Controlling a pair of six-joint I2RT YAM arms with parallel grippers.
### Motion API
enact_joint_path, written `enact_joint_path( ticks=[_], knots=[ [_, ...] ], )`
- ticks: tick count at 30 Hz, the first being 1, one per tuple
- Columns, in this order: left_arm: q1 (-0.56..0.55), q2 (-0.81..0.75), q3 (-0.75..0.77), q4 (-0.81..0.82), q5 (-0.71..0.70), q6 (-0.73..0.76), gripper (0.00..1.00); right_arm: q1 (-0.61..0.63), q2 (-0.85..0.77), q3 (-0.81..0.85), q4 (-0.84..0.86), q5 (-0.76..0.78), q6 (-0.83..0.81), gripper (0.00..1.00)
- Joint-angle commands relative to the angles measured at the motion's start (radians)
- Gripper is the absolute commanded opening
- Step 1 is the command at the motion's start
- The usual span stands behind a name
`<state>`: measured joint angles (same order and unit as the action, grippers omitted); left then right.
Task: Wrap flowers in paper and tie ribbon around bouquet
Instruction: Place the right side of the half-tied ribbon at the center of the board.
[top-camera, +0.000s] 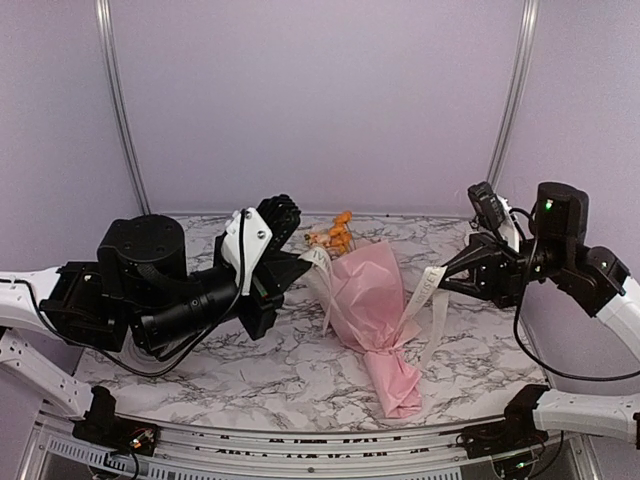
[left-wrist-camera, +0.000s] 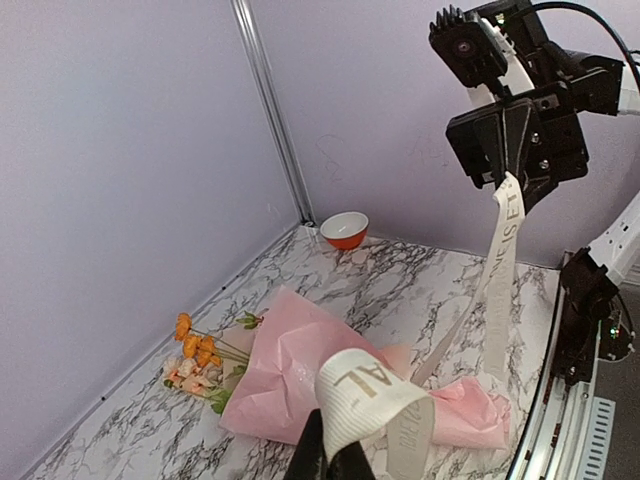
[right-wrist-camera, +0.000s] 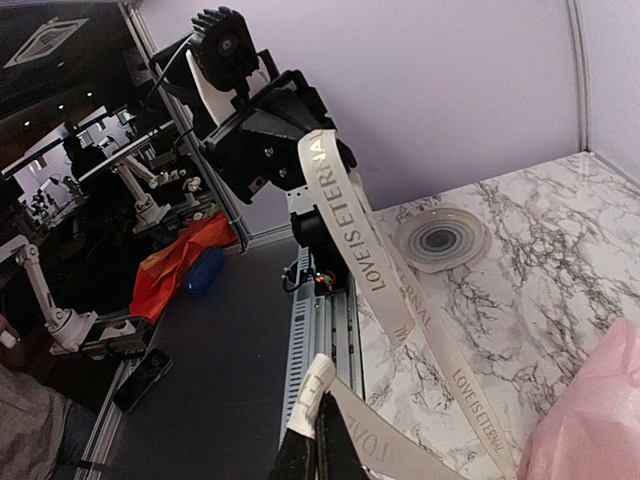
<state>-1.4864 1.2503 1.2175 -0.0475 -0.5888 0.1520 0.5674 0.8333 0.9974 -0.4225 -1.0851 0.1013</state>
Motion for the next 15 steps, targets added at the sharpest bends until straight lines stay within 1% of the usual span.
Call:
enact_joint_path(
  ticks=[1,3,4,6,7,8,9,10,12,13,14,15],
  knots=[
    [-0.055,-0.084,-0.036,0.044,-0.005,0.033,0.0,0.003,-0.063,0.003,-0.085,-0.072,-0.041,0.0],
    [-0.054,-0.141,-0.061,0.06,-0.045,0.002,0.0,0.003,-0.074,0.018,-0.153,0.153,-0.052,0.0],
    [-0.054,-0.169,-0.072,0.068,-0.103,-0.013,0.0,0.003,-0.072,0.023,-0.192,0.268,-0.047,0.0],
    [-0.054,-0.226,-0.102,0.078,-0.23,-0.041,0.0,-0.002,-0.043,0.02,-0.228,0.536,0.008,0.0],
    [-0.053,-0.252,-0.121,0.084,-0.293,-0.056,0.0,-0.01,-0.014,0.018,-0.251,0.694,0.048,0.0],
    [-0.051,-0.276,-0.147,0.087,-0.342,-0.069,0.0,-0.025,0.021,0.015,-0.277,0.827,0.08,0.0],
    [-0.049,-0.296,-0.161,0.086,-0.366,-0.082,0.0,-0.045,0.058,0.012,-0.306,0.925,0.104,0.0],
    [-0.048,-0.311,-0.174,0.083,-0.367,-0.1,0.0,-0.073,0.105,0.002,-0.327,0.995,0.116,0.0],
    [-0.048,-0.326,-0.194,0.08,-0.322,-0.132,0.0,-0.115,0.146,-0.039,-0.335,1.103,0.121,0.0],
    [-0.048,-0.321,-0.201,0.078,-0.292,-0.146,0.0,-0.137,0.165,-0.054,-0.338,1.15,0.139,0.03],
    [-0.048,-0.308,-0.203,0.08,-0.264,-0.156,0.0,-0.163,0.184,-0.062,-0.342,1.125,0.139,0.12],
    [-0.048,-0.288,-0.202,0.079,-0.239,-0.161,0.0,-0.178,0.197,-0.068,-0.341,1.108,0.132,0.26]
  ],
)
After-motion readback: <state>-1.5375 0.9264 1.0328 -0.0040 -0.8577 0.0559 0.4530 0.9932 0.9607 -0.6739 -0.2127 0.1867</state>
